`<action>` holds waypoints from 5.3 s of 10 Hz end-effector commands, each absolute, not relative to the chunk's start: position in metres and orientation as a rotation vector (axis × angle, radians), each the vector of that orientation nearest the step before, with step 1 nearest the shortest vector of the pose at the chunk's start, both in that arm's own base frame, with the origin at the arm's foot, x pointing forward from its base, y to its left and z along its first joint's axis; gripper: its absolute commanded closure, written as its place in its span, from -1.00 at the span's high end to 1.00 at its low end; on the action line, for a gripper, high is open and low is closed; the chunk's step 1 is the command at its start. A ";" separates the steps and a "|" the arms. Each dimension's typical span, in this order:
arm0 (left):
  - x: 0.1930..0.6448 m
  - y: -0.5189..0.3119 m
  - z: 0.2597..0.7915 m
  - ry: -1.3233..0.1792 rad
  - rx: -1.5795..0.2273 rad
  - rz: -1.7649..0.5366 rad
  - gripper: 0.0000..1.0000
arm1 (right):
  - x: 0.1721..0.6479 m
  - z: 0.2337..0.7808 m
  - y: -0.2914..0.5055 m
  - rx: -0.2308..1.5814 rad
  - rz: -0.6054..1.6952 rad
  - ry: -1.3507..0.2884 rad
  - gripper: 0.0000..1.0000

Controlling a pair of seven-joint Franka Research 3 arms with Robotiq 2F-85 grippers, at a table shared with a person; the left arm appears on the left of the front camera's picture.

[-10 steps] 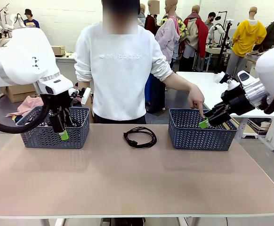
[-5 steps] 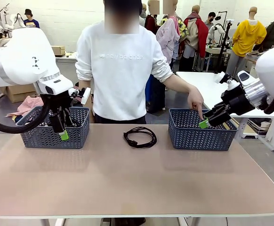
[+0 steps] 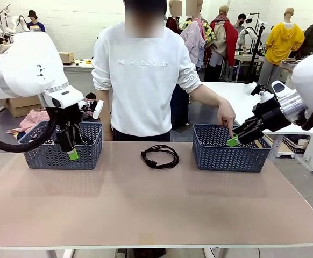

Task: Organize the cables according to human instructions.
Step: Pick up a bundle of cables and place it in the basket indicated by the human.

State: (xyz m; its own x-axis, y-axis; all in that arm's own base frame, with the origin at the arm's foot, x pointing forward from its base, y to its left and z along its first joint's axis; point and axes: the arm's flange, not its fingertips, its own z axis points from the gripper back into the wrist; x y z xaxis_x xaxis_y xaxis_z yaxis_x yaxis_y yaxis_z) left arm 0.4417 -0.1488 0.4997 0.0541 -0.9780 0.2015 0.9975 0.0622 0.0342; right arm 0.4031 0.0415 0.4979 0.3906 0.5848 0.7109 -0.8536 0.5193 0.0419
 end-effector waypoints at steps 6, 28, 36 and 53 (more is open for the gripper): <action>0.443 -0.147 0.501 -0.190 -0.118 -1.501 1.00 | 0.467 0.517 0.119 0.247 0.892 -0.551 1.00; 0.443 -0.147 0.501 -0.190 -0.118 -1.501 1.00 | 0.609 0.436 0.336 0.157 0.830 -0.215 1.00; 0.443 -0.147 0.501 -0.190 -0.118 -1.501 1.00 | 0.648 0.360 0.382 0.059 0.639 -0.093 1.00; 0.443 -0.147 0.501 -0.190 -0.118 -1.501 1.00 | 0.671 0.310 0.411 -0.030 0.583 -0.048 -0.33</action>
State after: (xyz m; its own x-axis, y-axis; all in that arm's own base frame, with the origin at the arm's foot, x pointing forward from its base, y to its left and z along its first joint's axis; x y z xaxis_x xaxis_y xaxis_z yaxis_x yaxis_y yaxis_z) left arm 0.4419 -0.1490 0.4998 0.0535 -0.9779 0.2020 0.9975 0.0616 0.0342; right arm 0.6578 0.3986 0.3074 0.8218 0.5674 0.0522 -0.5683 0.8228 0.0042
